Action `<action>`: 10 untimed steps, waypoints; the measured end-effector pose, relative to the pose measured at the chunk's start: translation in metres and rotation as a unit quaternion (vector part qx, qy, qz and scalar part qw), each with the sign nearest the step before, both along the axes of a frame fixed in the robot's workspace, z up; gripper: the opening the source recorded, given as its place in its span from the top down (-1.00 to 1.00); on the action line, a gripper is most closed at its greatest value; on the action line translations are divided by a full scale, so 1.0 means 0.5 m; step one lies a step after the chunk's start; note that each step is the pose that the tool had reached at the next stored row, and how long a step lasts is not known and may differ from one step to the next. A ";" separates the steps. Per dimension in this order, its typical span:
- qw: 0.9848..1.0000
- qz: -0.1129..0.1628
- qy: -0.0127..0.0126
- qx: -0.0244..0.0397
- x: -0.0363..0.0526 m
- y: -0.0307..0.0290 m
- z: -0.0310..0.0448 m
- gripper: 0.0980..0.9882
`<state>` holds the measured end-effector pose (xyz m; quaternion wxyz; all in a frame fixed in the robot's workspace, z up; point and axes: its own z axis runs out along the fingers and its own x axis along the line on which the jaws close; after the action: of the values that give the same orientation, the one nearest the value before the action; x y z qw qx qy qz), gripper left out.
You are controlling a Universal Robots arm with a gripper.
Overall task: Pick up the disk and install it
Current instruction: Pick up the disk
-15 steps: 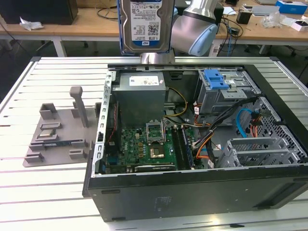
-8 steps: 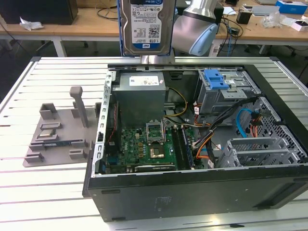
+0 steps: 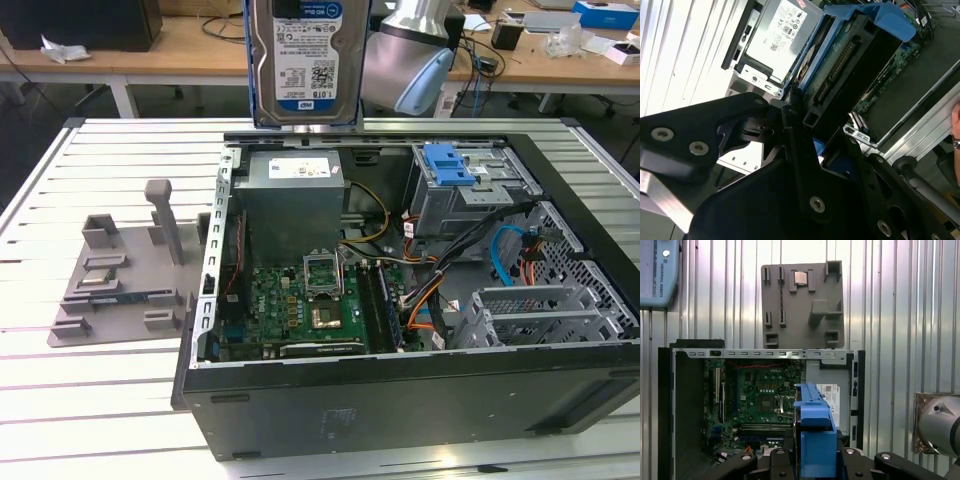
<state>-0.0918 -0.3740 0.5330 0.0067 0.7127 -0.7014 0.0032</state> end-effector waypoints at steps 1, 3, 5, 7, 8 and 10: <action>1.000 0.000 0.000 0.000 0.000 -0.003 0.000 0.40; 1.000 0.000 0.000 0.000 0.001 -0.011 -0.001 0.40; 1.000 0.000 0.000 0.000 0.001 -0.018 -0.002 0.40; 1.000 0.000 0.000 0.000 0.001 -0.029 -0.003 0.40; 1.000 0.000 0.000 0.000 0.001 -0.035 -0.003 0.40; 1.000 0.000 0.000 0.000 0.001 -0.046 -0.004 0.40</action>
<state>-0.0911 -0.3970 0.5308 0.0067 0.7128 -0.7014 0.0032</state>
